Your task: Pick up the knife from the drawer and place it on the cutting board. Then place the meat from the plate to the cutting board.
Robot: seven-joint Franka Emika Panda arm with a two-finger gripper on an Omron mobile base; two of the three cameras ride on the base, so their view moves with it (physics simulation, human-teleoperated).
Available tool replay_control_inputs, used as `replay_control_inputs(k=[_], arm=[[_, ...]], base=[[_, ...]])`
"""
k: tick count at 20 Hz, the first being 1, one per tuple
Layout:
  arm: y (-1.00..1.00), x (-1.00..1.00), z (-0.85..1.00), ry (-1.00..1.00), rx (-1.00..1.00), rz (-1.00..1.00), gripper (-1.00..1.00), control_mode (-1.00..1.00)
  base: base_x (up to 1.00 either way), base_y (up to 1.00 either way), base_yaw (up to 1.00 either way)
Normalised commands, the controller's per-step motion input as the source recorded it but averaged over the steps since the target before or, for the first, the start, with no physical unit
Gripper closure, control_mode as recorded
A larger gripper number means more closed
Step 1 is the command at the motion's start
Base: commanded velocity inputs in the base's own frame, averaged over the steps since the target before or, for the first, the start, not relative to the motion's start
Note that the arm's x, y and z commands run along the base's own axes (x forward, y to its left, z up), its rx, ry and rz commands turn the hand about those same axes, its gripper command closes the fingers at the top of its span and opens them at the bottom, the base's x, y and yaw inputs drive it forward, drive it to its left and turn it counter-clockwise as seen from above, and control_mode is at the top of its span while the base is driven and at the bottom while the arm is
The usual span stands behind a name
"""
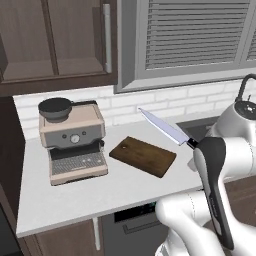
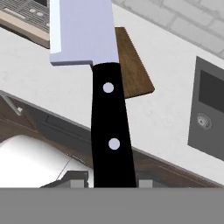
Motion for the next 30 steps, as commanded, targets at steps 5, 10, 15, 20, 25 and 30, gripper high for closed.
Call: replay_control_inputs(k=[5,10,15,20,25,30], arm=[[0.00,0.00,0.00,0.00,0.00,0.00,1.00,1.00],[0.00,0.02,0.00,0.00,0.00,0.00,1.00,-1.00],[0.00,0.51,-0.20,0.09,0.00,0.04,1.00,-1.00],[0.00,0.85,-0.32,0.08,-0.02,0.03,1.00,-1.00],[0.15,0.87,-0.40,0.02,0.00,0.01,1.00,-1.00],[0.00,0.88,-0.69,0.08,0.00,0.00,1.00,-1.00]], base=[[0.00,0.00,0.00],[0.00,0.00,0.00],[0.00,0.00,0.00],[0.00,0.00,0.00],[0.00,0.00,0.00],[0.00,0.00,0.00]])
